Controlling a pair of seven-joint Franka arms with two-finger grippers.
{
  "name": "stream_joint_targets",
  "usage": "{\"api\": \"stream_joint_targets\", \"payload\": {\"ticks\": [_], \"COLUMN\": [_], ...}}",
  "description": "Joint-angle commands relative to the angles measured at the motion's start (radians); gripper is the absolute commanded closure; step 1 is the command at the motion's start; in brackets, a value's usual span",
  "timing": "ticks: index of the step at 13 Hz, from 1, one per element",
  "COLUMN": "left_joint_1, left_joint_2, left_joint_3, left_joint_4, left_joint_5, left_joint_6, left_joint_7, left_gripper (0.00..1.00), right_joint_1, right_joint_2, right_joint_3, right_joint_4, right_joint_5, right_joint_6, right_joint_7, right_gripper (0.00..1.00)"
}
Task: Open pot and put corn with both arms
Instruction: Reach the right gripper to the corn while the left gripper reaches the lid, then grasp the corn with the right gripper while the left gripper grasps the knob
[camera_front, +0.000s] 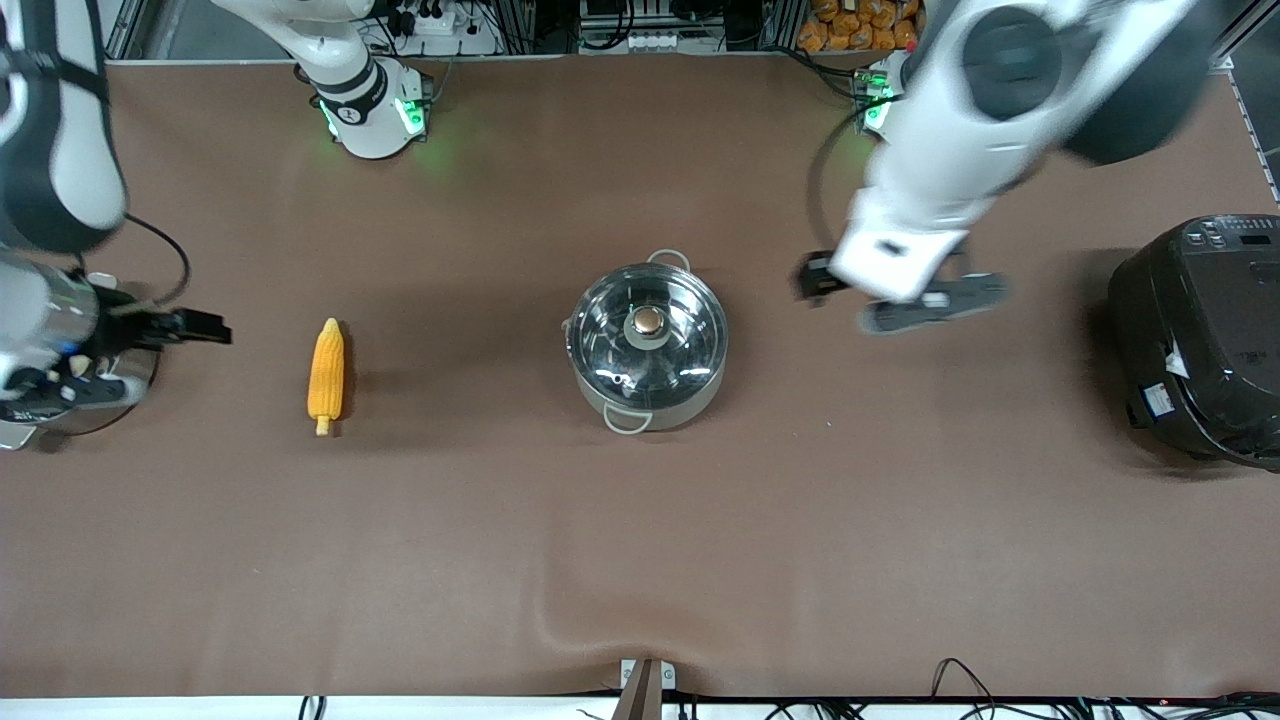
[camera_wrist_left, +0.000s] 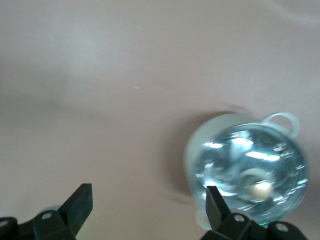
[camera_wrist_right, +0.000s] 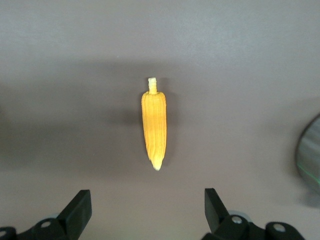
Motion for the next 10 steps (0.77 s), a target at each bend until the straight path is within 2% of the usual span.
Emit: {"api": "stream_joint_targets", "payload": {"ticks": [1, 6, 10], "left_joint_1": [-0.078, -0.202, -0.242], "left_joint_2": [0.084, 0.244, 0.291], "left_joint_3": [0.013, 0.025, 0.021], "left_joint_4": [0.054, 0.067, 0.055], "left_joint_5": [-0.014, -0.013, -0.002], "left_joint_6": [0.085, 0.251, 0.261], "left_joint_7": [-0.168, -0.368, -0.434], "left_gripper": [0.0, 0.0, 0.0], "right_joint_1": [-0.011, 0.036, 0.052], "right_joint_2": [-0.016, -0.002, 0.062], "right_joint_3": [0.011, 0.012, 0.011], "right_joint_4": [-0.151, -0.361, -0.429], "right_joint_5": [0.001, -0.014, -0.098], "right_joint_6": [0.133, 0.42, 0.58], "right_joint_7": [0.008, 0.006, 0.006], "right_gripper": [0.0, 0.0, 0.0]}}
